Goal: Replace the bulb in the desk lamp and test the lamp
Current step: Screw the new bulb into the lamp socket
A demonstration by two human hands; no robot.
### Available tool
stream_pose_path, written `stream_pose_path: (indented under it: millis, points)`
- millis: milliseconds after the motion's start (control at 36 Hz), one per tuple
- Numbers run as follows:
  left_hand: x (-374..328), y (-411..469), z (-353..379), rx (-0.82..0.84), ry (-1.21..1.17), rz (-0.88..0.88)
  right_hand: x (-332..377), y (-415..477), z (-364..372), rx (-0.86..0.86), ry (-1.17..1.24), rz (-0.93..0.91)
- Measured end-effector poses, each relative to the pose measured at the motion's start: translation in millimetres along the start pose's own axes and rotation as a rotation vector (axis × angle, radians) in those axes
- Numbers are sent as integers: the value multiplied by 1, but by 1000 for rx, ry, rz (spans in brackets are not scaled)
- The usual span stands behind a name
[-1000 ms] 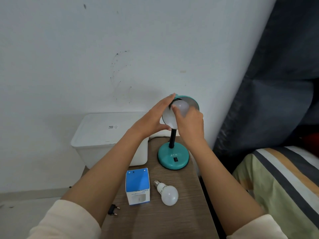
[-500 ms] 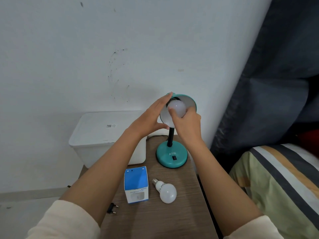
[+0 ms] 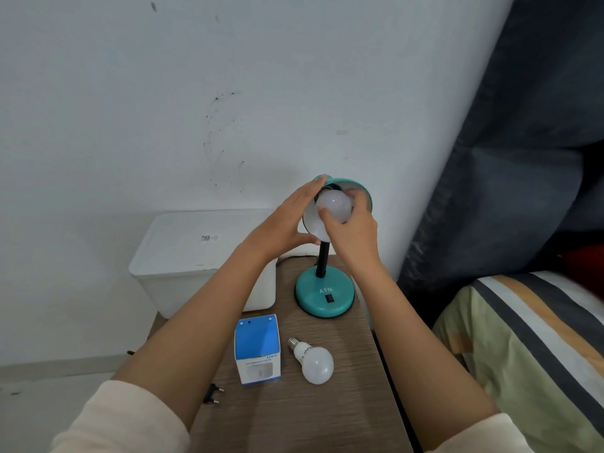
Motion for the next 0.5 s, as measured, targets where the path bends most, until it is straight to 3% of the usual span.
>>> stream_pose_path:
  millis: [222, 389, 500]
  points:
    - [2, -1, 0, 4, 3, -12, -18, 1, -4, -66, -2, 145]
    - [0, -2, 0, 1, -6, -6, 8, -4, -6, -53, -92, -105]
    - [0, -1, -1, -2, 2, 2, 11, -3, -11, -64, -91, -52]
Point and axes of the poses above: each hand's wrist, its own y-axis towards the middle knuckle, its own z-axis out of the palm, x = y × z, the point moved 10 cm from there along y, towards the middle knuckle, and after that the axes turned 4 degrees about -x, right-handed, at the moved point
